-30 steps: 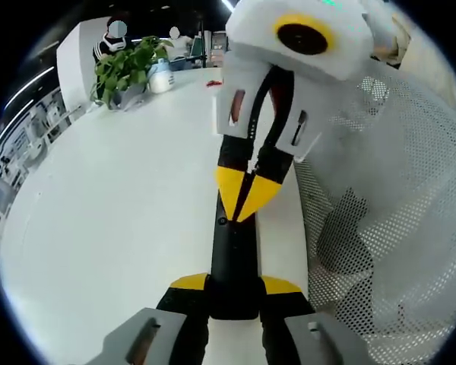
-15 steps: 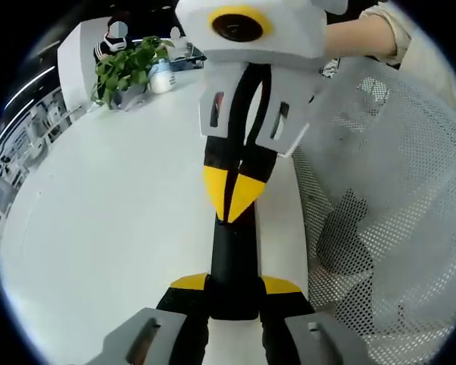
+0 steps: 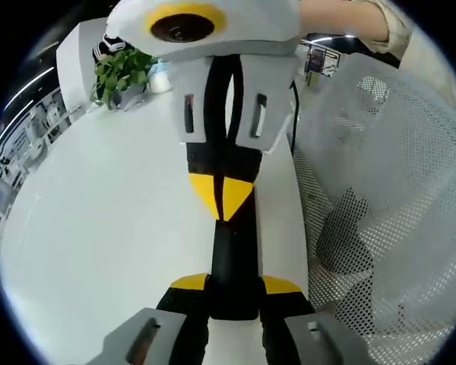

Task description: Press the specified remote control buttons in sequence, fully releasing each button before pressing the next.

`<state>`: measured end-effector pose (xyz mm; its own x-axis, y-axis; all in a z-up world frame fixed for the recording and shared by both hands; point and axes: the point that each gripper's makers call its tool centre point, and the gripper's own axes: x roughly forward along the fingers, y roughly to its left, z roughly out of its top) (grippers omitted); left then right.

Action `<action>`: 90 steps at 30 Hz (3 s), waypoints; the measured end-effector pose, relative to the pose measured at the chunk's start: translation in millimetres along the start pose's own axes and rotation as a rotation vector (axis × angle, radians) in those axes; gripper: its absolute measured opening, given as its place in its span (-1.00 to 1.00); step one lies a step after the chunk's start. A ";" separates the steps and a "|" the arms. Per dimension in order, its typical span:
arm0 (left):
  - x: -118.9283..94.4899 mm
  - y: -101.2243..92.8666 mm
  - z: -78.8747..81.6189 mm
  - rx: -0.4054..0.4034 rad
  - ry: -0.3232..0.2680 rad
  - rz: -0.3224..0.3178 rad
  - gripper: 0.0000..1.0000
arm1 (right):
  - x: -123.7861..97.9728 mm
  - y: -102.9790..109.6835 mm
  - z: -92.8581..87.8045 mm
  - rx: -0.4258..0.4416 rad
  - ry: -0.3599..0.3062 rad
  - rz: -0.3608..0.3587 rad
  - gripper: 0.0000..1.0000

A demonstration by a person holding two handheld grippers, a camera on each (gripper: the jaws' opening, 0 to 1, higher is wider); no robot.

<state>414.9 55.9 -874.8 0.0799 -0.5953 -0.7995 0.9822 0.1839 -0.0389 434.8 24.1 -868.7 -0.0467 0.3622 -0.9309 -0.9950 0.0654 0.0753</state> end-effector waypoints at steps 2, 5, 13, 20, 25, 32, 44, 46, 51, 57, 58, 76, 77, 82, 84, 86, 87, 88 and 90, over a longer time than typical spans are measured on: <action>-0.1 0.0 0.1 -0.001 -0.001 -0.001 -0.51 | 0.6 -1.0 -0.3 0.011 0.020 0.017 -1.00; -0.2 0.2 0.2 -0.004 -0.003 -0.002 -0.51 | 1.6 -1.9 -0.8 0.016 0.053 0.037 -1.00; -0.1 0.4 0.1 -0.001 0.000 0.000 -0.51 | 3.9 -3.9 -2.2 0.084 0.135 0.092 -1.00; -0.2 0.6 0.1 -0.004 -0.005 0.000 -0.51 | 4.1 -4.7 -3.5 0.142 0.140 0.097 -1.00; -0.2 0.8 0.2 -0.015 -0.015 -0.005 -0.51 | 2.8 -4.2 -4.6 0.174 0.088 0.078 -1.00; -0.7 0.6 0.6 -0.040 -0.037 -0.014 -0.50 | -0.3 -2.5 -1.9 0.156 -0.151 -0.007 -1.00; -0.5 -1.6 0.8 -0.022 -0.052 -0.017 -0.50 | -2.8 7.8 4.9 -0.029 -0.296 -0.151 -1.00; -0.4 -1.4 0.7 -0.021 -0.054 -0.019 -0.51 | -2.5 8.1 6.3 -0.039 -0.284 -0.152 -1.00; -0.5 -1.9 0.7 -0.013 -0.058 -0.023 -0.51 | -3.6 9.3 5.2 -0.015 -0.294 -0.120 -1.00; -1.0 -2.1 1.1 -0.027 -0.077 -0.029 -0.52 | -2.3 16.6 6.0 -0.043 -0.279 -0.110 -1.00; -0.8 -2.0 1.0 -0.029 -0.080 -0.029 -0.52 | -1.9 17.2 6.3 -0.075 -0.264 -0.114 -1.00; -2.1 -1.0 1.7 -0.076 -0.185 -0.025 -0.52 | 4.2 17.8 10.6 -0.116 0.006 -0.060 -1.00; -2.1 -1.0 1.6 -0.076 -0.186 -0.025 -0.52 | 4.4 17.8 10.6 -0.116 0.015 -0.060 -1.00; -2.4 -0.8 1.9 -0.093 -0.205 -0.029 -0.52 | 3.4 16.4 8.6 -0.062 0.022 -0.050 -1.00; -2.1 -0.7 1.8 -0.096 -0.205 -0.029 -0.52 | 3.1 16.8 7.6 -0.049 0.005 -0.055 -1.00; -2.1 -0.9 1.8 -0.096 -0.202 -0.029 -0.52 | 2.9 17.8 7.1 -0.049 -0.016 -0.069 -1.00; -1.9 -1.0 1.9 -0.096 -0.200 -0.028 -0.52 | 2.8 18.2 7.2 -0.058 -0.025 -0.075 -1.00; -1.9 -1.1 2.0 -0.095 -0.199 -0.028 -0.52 | 2.6 18.5 7.2 -0.063 -0.035 -0.079 -1.00; -1.9 -1.5 2.3 -0.092 -0.196 -0.027 -0.52 | 2.2 17.8 7.7 -0.044 -0.072 -0.082 -1.00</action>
<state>413.6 55.0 -871.8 0.0939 -0.7398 -0.6663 0.9654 0.2311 -0.1206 417.7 33.2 -866.7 0.0398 0.4229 -0.9053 -0.9982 0.0574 -0.0171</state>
